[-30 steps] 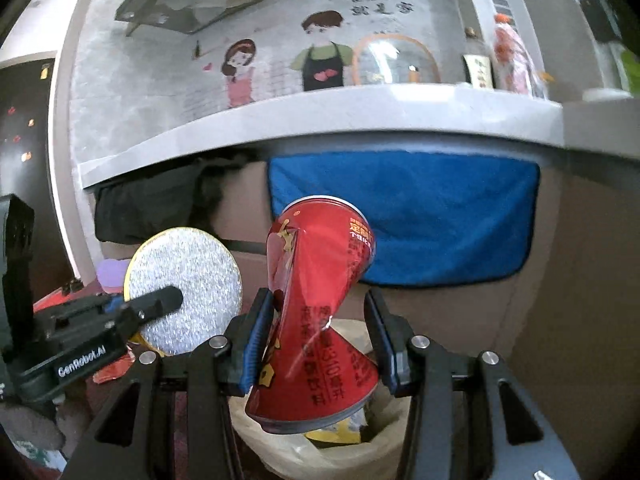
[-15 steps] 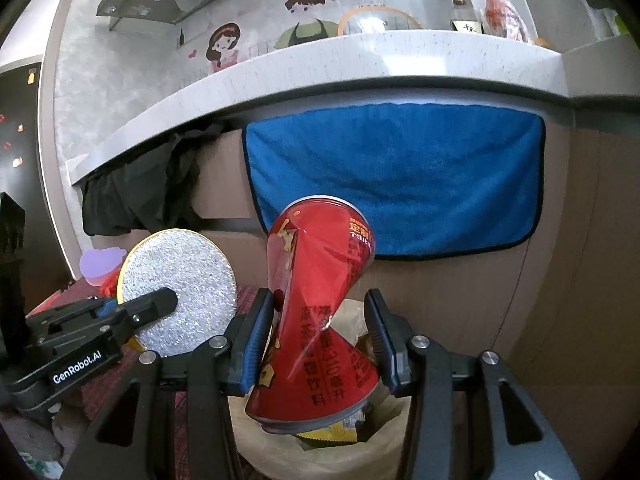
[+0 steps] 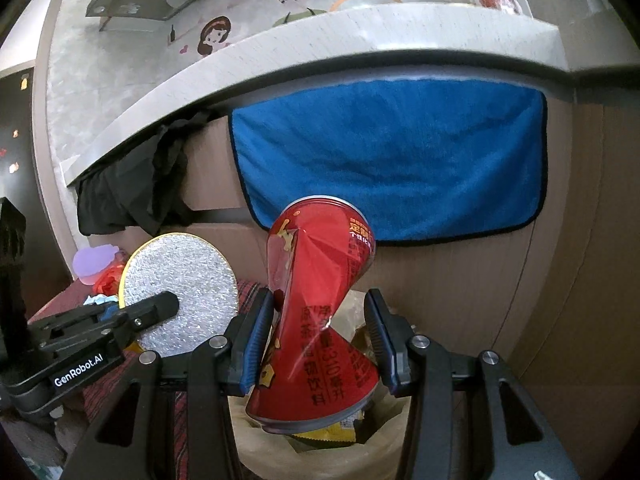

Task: Collect trash

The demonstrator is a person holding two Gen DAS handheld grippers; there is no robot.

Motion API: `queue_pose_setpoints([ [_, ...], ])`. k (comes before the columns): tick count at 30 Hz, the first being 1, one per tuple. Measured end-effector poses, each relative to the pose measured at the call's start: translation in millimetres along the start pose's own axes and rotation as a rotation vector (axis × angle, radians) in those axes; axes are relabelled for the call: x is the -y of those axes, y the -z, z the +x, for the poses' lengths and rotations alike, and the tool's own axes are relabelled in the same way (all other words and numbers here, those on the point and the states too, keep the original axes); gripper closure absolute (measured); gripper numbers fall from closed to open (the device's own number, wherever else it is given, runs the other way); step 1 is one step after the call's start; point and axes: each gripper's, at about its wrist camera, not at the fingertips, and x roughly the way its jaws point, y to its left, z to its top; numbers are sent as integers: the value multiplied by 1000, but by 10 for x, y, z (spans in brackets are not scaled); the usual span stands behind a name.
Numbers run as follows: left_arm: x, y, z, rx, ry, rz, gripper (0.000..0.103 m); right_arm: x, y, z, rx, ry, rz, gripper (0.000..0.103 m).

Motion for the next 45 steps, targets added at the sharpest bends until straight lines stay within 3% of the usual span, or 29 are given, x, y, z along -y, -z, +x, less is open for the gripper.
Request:
queue_pose_setpoints([
  [2, -29, -14, 92, -26, 58, -10, 83, 39, 9, 68, -7, 5, 17, 59],
  [5, -101, -23, 210, -61, 117, -20, 49, 121, 29, 196, -9, -2, 47, 57],
  [6, -123, -23, 215, -60, 117, -24, 48, 142, 39, 242, -20, 10, 54, 53],
  [8, -200, -30, 215, -67, 114, -42, 48, 179, 81, 301, -37, 34, 64, 52],
  [10, -293, -45, 177, -65, 97, -62, 48, 198, 119, 307, -43, 5, 72, 52],
  [21, -1112, 34, -525, -11, -112, -111, 48, -99, 154, 45, 1, -13, 4, 53],
  [33, -2428, 172, -1574, 87, -329, -228, 48, -1192, 127, -33, 48, -115, -144, 54],
  [38, -2802, 357, -1736, 67, -355, -287, 48, -1747, 227, 176, -16, -167, -214, 54],
  [43, -2954, 530, -1688, 18, -290, -286, 48, -2190, 348, 315, -53, -157, -261, 55],
  [45, -2990, 582, -1659, 4, -261, -277, 48, -2314, 383, 387, -93, -219, -266, 55],
])
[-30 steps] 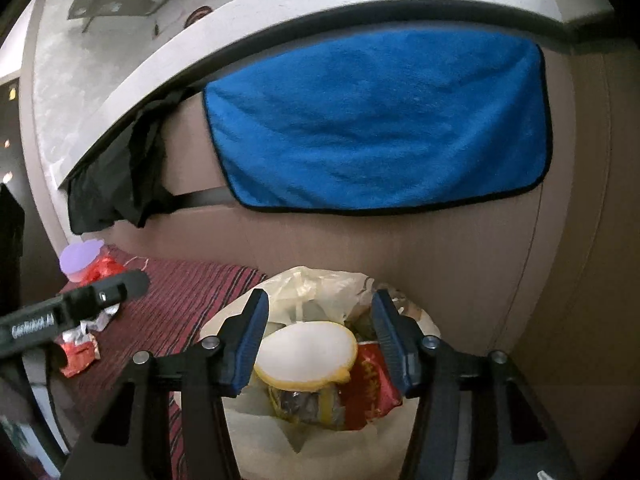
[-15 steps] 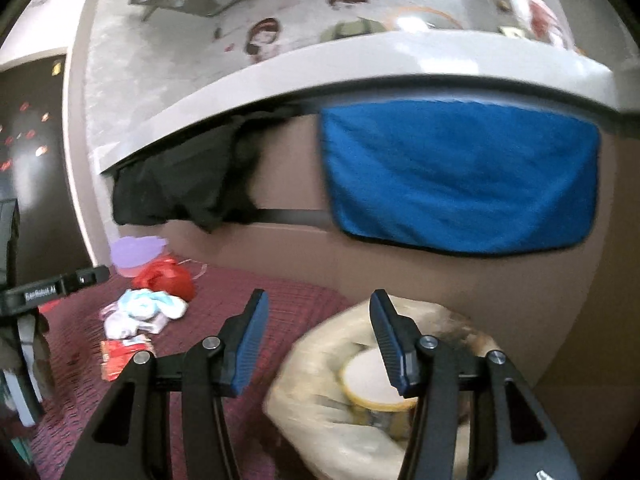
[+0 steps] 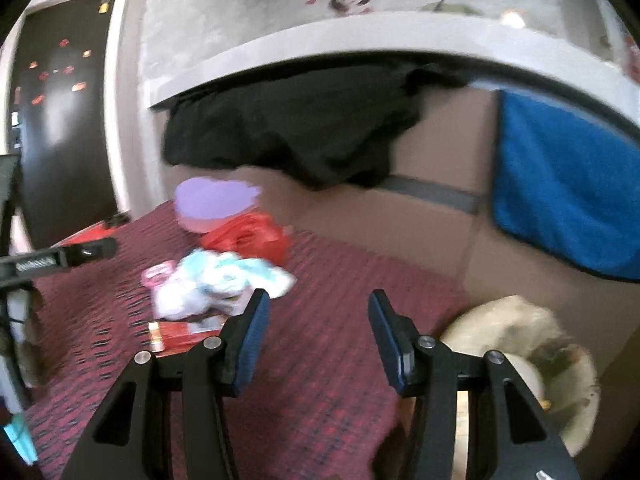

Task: Collect trash
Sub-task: 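Grasp the red snack wrapper with the right tool while the left tool moves to the tissues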

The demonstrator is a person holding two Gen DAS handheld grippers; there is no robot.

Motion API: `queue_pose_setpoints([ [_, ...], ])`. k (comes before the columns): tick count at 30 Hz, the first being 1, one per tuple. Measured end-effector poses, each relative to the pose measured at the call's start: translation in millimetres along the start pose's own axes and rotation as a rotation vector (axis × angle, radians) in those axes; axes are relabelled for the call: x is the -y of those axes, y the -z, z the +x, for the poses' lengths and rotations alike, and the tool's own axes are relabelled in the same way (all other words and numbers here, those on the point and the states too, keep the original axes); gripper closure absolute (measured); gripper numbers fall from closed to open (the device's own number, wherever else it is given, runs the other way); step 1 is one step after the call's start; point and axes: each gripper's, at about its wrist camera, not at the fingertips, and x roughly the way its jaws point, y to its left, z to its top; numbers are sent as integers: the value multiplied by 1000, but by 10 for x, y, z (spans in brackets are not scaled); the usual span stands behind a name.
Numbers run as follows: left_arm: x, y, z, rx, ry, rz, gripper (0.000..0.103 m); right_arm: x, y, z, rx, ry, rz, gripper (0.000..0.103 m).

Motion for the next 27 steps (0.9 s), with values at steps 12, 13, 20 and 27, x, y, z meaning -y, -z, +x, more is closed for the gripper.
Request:
queue_pose_setpoints([
  [12, -341, 22, -14, -6, 9, -58, 48, -534, 228, 669, -282, -286, -6, 57],
  [13, -366, 29, -17, -10, 16, -58, 48, -571, 233, 718, -291, -286, -19, 57],
  [20, -481, 27, -47, -14, 30, -70, 48, -892, 286, 1125, -369, -230, -231, 61],
  [27, -487, 21, -5, -25, 40, -83, 48, -765, 233, 1237, -375, -247, -205, 51],
])
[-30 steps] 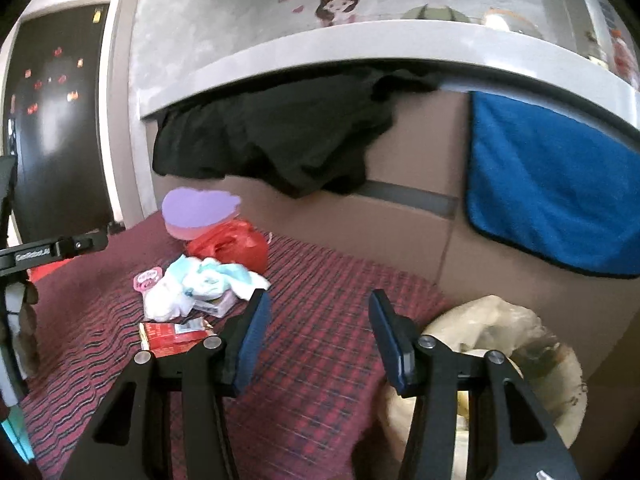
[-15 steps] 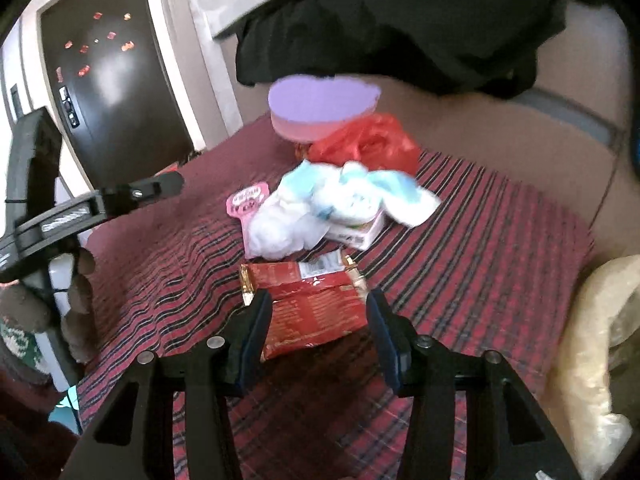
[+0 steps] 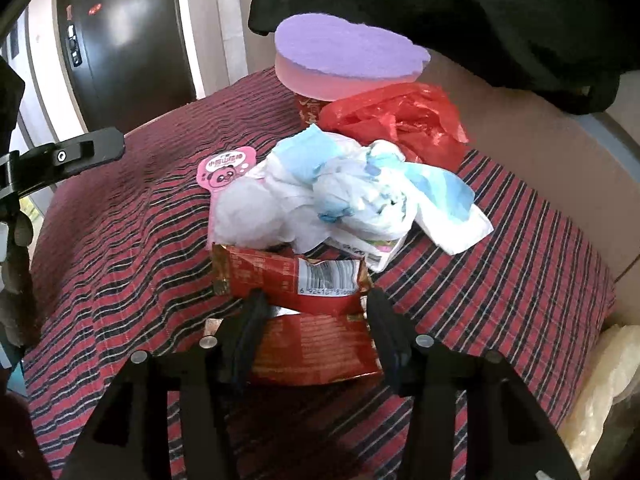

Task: Collect trash
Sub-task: 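Grasp the red snack wrapper with the right tool while the left tool moves to the tissues, then grasp the white-blue tissue bundle with the left tool while the right tool holds the wrapper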

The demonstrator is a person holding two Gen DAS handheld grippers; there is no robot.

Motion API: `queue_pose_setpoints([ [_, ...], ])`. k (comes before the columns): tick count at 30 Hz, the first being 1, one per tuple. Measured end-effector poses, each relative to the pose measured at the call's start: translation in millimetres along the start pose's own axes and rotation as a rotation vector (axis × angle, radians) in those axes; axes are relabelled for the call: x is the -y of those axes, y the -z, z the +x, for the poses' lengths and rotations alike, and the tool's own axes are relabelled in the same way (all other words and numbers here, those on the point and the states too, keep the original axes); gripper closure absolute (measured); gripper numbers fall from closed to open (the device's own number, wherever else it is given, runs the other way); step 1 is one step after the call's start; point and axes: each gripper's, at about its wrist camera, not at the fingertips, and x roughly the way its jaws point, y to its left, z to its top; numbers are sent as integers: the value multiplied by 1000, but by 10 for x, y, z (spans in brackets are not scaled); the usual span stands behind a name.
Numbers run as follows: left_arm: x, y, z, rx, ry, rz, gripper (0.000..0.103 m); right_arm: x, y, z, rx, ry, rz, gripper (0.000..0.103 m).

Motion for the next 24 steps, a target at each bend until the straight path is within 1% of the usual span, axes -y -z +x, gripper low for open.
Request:
queue_pose_setpoints([
  [1, 11, 1, 1, -1, 3, 0, 48, 32, -19, 3, -6, 30, 1, 42],
  [2, 27, 0, -1, 1, 5, 1, 48, 70, -15, 14, -9, 37, 26, 41],
  [3, 38, -3, -1, 2, 6, 3, 48, 130, -12, 26, -12, 14, 60, 40],
  [5, 67, -13, -6, 6, 5, 8, 48, 182, -8, 15, -13, -7, 84, 40],
  [8, 117, -31, -7, 11, 8, 14, 48, 120, -4, 5, -28, 1, 35, 40],
  [9, 131, -34, -7, 12, 9, 16, 48, 98, 11, -25, -24, -12, 29, 45],
  [10, 157, -37, -4, 15, 11, 20, 48, 86, 27, -44, -17, -22, 23, 61],
  [11, 175, -38, -1, 16, 13, 22, 48, 67, 45, -71, -8, -26, 15, 71],
  [12, 201, -39, 13, 14, 16, 28, 48, 66, 79, -116, -3, -23, 13, 86],
  [14, 247, -41, 46, 5, 19, 38, 48, 125, 185, -263, 22, -41, 37, 97],
  [18, 373, -36, 121, -6, 30, 64, 48, 294, 386, -576, 87, -1, 68, 100],
  [20, 493, -32, 190, -16, 51, 95, 47, 430, 487, -765, 126, 13, 113, 100],
  [24, 852, -10, 355, -35, 107, 204, 47, 720, 671, -1040, 157, 42, 201, 101],
])
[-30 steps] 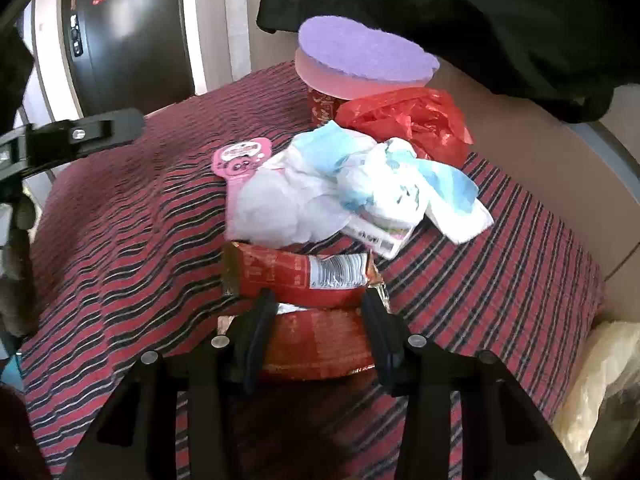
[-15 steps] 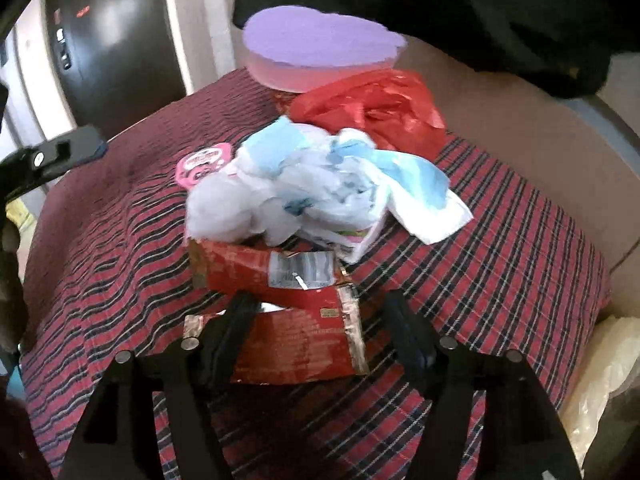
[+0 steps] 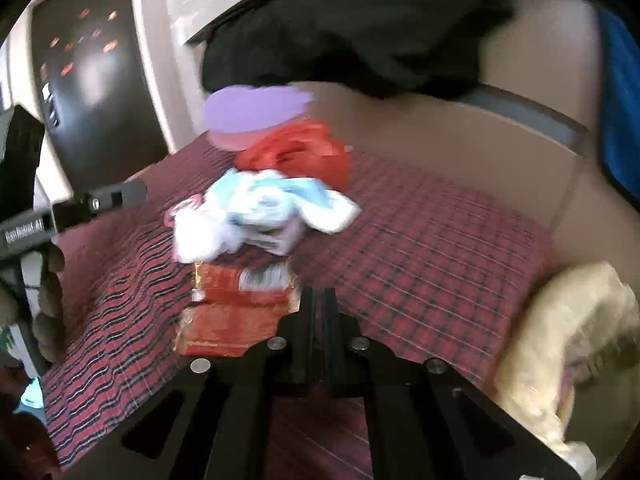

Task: Collect trash
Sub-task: 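Grasp the white-blue tissue bundle with the left tool while the right tool holds the wrapper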

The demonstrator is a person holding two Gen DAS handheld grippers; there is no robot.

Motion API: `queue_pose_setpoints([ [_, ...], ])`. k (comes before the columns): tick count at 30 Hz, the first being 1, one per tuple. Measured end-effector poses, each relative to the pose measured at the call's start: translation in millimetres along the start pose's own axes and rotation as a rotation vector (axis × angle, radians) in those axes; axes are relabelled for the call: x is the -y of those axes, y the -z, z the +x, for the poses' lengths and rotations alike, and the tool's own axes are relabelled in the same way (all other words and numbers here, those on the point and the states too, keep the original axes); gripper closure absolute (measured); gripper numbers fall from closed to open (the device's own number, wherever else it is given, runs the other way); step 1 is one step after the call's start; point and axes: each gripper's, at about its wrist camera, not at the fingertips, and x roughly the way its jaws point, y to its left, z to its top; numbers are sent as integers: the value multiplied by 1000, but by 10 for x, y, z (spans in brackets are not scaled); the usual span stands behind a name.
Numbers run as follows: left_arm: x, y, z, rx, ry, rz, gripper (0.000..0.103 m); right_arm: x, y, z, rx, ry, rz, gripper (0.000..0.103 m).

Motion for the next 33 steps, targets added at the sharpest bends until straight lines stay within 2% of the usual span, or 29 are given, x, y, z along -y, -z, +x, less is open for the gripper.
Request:
queue_pose_setpoints([
  [3, 259, -43, 206, -26, 12, 76, 47, 234, 122, -161, 6, 16, 72, 101],
  [6, 408, -69, 455, -51, -32, 120, 47, 337, 218, -204, 3, 25, 107, 101],
  [8, 469, -101, 626, -57, -87, 136, 47, 386, 278, -195, 3, 17, 124, 99],
  [10, 474, -137, 771, -60, -139, 138, 47, 403, 336, -186, 11, 13, 139, 96],
  [12, 439, -155, 900, -97, -181, 124, 48, 376, 333, -172, 22, 23, 135, 95],
  [14, 367, -162, 934, -134, -162, 78, 56, 304, 339, -185, 23, 36, 95, 89],
  [15, 346, -169, 901, -127, -152, 67, 64, 245, 305, -145, 24, 35, 74, 81],
  [16, 323, -170, 836, -113, -161, 62, 64, 202, 295, -160, 28, 30, 46, 75],
  [19, 186, -189, 524, -54, -162, 6, 66, -7, 230, -144, 31, -21, -29, 74],
  [23, -52, -176, 44, 5, -164, -85, 66, -282, 115, 2, -17, -135, -106, 74],
  [29, -332, -93, -406, 44, -165, -149, 66, -672, -2, 259, -46, -105, -315, 73],
  [33, -487, -35, -540, 71, -160, -187, 66, -595, -172, 498, -80, -107, -284, 70],
])
